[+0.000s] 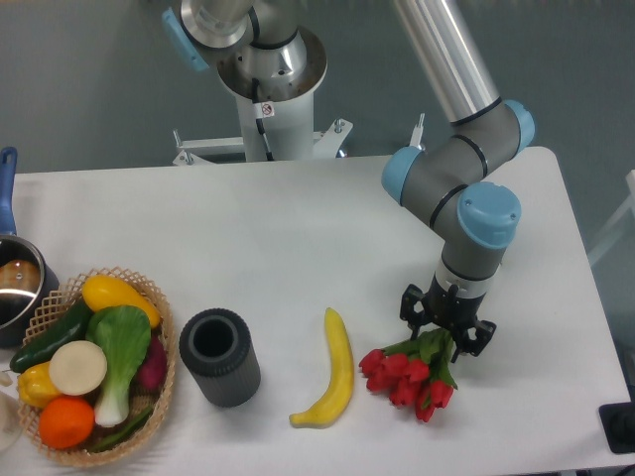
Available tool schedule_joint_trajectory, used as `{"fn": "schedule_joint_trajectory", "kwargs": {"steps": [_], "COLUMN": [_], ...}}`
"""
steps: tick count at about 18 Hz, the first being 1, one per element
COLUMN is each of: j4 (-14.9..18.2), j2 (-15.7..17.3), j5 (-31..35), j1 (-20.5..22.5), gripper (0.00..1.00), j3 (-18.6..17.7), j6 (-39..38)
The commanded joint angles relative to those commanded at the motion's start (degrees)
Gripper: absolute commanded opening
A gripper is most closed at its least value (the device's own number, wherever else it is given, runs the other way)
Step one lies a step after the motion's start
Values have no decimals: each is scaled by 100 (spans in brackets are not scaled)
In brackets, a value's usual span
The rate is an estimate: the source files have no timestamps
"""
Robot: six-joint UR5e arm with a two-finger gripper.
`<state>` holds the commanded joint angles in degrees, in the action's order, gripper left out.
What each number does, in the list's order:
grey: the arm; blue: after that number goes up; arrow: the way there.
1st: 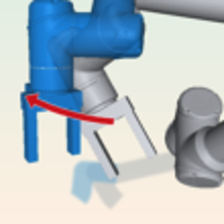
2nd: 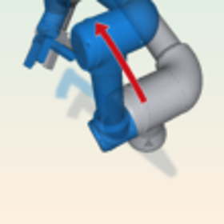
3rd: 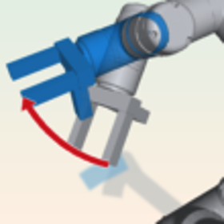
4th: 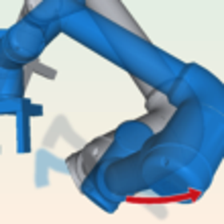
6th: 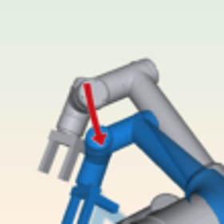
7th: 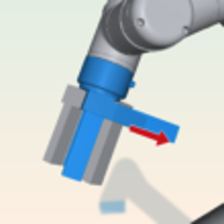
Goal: Pick up the flowers from the table
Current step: 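Close the gripper around the tulip stems, then lift the red tulips up off the table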
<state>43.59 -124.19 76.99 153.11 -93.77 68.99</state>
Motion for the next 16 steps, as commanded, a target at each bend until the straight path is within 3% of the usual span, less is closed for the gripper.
{"fn": "schedule_joint_trajectory", "kwargs": {"steps": [7, 8, 11, 16], "j4": [96, 227, 754, 1220], "j2": [360, 439, 554, 545], "j5": [-26, -26, -9, 52], "j1": [298, 308, 360, 316], "gripper": [0, 0, 0, 0], "j3": [43, 96, 473, 1167], "j6": [-26, -35, -70, -421]}}
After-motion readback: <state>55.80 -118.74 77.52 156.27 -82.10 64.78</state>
